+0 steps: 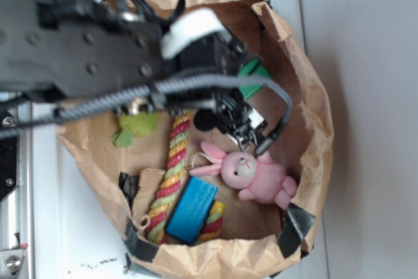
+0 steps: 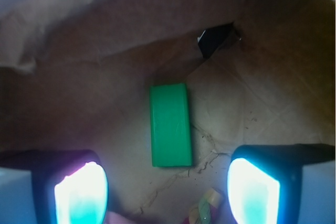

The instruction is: Grab the green block.

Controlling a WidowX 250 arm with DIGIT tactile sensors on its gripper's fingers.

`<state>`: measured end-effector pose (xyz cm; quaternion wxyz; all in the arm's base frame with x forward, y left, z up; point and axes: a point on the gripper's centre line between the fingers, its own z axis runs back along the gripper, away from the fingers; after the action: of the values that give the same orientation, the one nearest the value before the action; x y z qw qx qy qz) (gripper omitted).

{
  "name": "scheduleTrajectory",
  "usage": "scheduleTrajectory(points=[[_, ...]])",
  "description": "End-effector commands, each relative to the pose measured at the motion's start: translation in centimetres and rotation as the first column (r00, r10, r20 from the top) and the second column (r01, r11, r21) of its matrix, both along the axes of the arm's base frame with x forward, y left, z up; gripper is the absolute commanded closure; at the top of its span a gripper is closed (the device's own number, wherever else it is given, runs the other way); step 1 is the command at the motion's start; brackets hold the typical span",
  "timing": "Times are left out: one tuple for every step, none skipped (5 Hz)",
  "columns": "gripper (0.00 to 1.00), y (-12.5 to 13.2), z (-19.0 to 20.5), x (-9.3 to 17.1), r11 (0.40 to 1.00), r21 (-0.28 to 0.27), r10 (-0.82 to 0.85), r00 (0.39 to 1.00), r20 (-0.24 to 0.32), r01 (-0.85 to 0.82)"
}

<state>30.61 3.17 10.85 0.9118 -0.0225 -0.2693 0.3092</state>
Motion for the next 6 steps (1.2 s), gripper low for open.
scheduleTrajectory(points=[[0.0,-0.2,0.6,1.3,1.0,0.0,-0.015,1.0,0.018,0.015],[0.0,0.2,0.1,2.1,1.0,0.0,0.001,1.0,-0.001,-0.001],[0.0,0.3,-0.2,2.5,1.0,0.002,0.003,1.0,-0.015,-0.003],[0.0,0.4,-0.3,2.8,1.0,-0.003,0.004,1.0,-0.022,-0.004],[0.0,0.6,-0.7,3.4,1.0,0.012,0.019,1.0,-0.024,-0.019],[0.0,0.9,-1.1,3.8,0.999,0.028,0.028,0.999,-0.031,-0.027]])
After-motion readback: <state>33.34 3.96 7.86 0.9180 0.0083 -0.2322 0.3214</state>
